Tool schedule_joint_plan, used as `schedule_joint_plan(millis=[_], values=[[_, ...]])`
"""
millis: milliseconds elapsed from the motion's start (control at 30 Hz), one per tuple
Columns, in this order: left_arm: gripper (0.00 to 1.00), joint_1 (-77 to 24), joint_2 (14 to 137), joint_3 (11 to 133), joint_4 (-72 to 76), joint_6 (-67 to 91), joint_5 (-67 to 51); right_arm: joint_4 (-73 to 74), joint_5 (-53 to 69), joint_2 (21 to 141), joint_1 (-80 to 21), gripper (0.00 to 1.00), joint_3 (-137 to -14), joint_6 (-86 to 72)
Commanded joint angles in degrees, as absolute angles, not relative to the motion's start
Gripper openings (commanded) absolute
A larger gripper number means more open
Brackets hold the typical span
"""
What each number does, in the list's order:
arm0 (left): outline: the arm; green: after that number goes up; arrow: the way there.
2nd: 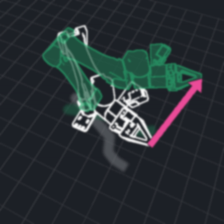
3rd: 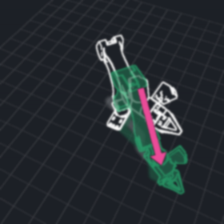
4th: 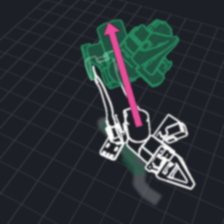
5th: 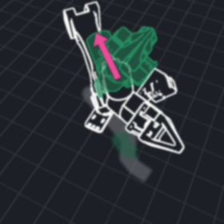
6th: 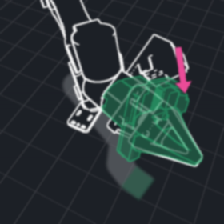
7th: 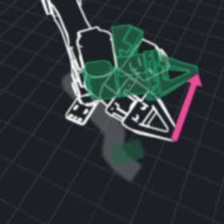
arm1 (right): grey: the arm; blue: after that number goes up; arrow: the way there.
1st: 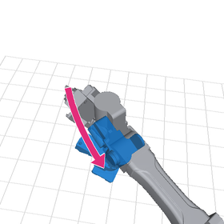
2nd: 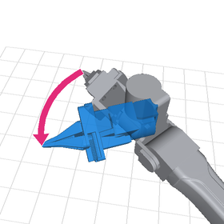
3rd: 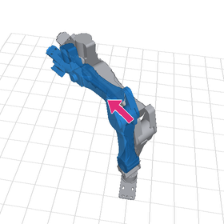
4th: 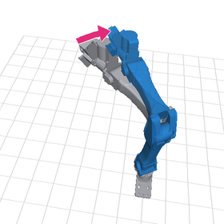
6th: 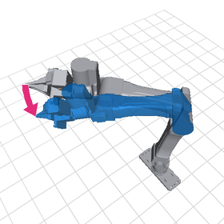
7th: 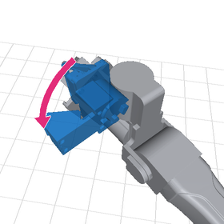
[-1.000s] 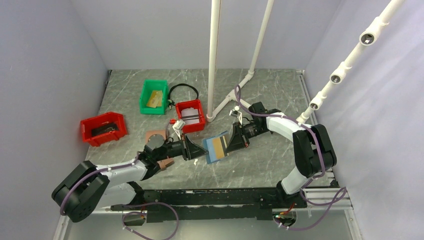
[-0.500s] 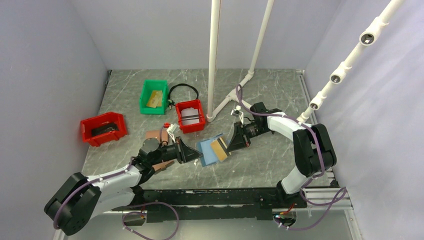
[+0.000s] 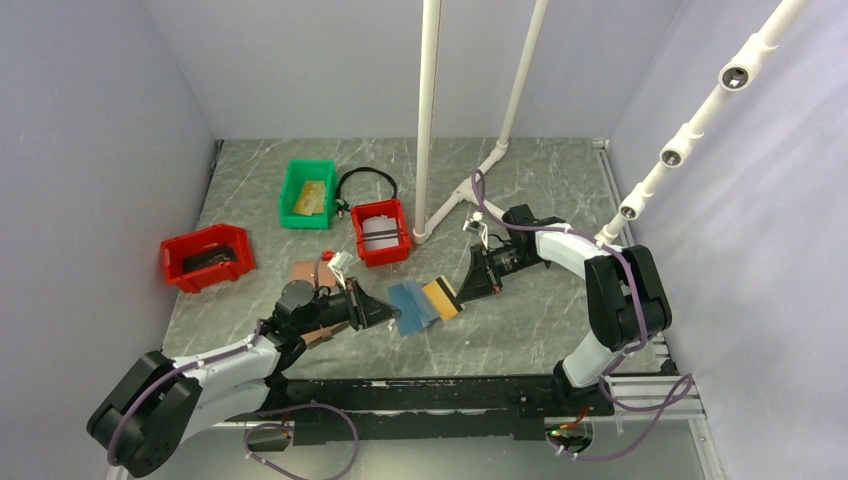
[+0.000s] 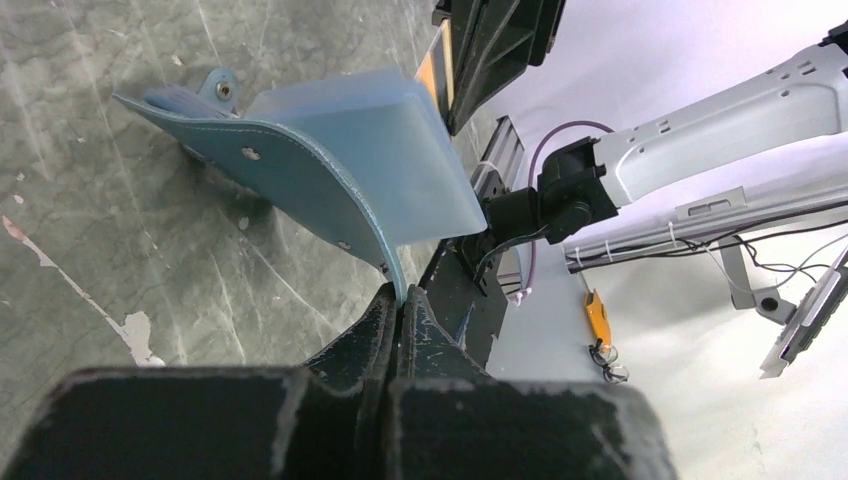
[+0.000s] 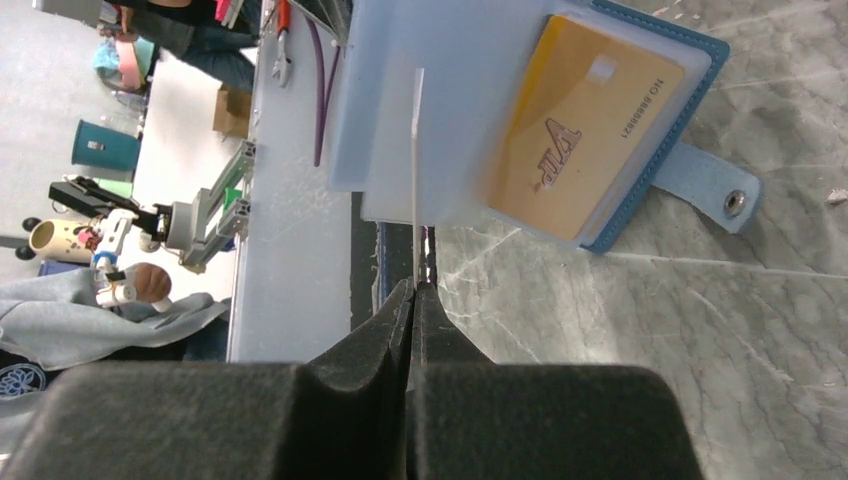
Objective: Take the credit cards out of the card holder
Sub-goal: Remove the credit card from the card holder.
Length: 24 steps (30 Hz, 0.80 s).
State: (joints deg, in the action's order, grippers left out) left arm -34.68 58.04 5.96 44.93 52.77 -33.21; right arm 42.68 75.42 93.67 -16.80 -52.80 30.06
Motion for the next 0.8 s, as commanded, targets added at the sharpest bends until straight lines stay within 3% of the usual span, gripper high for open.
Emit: schedule_joint_plan(millis=[0,467,667,767], values=[[0.00,-34.3,55.6,6.3,46.8,52.9,-33.7,43.0,76.3,93.6,-16.6,0.00,-54.9,32.3],[0.00,-34.2,59.7,4.3,45.2,55.2,-32.9,39.6,74.0,93.2,-19.0,0.00,-54.2,28.6],[0.00,-34.2,57.5,5.0,32.9,56.1,-29.9,36.3,68.8,94.2,-28.5,0.00,-54.3,25.6],[0.10,-34.2,55.4,5.6,23.8,56.5,-27.6,35.1,65.7,94.2,-32.4,0.00,-54.3,24.7]])
